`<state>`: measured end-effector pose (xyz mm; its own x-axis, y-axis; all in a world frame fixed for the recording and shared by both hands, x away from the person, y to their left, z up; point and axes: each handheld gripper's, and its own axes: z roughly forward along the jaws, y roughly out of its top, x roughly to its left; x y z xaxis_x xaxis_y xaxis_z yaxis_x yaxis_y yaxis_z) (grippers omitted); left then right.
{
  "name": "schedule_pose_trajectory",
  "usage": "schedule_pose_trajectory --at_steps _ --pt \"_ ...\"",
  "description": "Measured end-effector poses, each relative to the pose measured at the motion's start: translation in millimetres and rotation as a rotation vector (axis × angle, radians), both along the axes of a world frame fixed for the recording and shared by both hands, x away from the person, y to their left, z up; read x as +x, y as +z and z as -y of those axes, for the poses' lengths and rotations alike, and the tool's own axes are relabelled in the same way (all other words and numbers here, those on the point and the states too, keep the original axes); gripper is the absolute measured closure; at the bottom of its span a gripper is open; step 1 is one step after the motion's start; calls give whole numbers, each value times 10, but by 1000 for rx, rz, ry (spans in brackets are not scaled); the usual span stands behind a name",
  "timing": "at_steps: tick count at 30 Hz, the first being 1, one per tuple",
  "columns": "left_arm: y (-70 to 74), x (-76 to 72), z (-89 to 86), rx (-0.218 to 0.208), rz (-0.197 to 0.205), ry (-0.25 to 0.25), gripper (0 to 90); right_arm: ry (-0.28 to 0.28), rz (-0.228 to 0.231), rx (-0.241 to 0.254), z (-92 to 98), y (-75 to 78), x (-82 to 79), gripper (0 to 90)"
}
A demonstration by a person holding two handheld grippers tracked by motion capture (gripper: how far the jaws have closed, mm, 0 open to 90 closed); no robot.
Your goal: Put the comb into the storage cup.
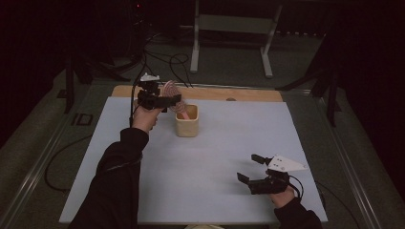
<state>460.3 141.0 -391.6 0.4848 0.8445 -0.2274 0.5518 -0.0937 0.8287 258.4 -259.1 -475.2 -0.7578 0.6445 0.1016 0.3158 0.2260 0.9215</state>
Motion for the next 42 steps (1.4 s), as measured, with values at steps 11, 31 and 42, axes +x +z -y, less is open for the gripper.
schedule_pose_trajectory --at_steps 11,31,42 --pt "77 -74 -40 4 27 -61 3 -3 4 -1 5 6 -8 95" --pt "66 -222 -136 17 42 -162 2 -5 0 4 8 5 -3 95" --pt "51 -327 -147 28 60 -204 2 -6 -3 8 1 9 -6 95"
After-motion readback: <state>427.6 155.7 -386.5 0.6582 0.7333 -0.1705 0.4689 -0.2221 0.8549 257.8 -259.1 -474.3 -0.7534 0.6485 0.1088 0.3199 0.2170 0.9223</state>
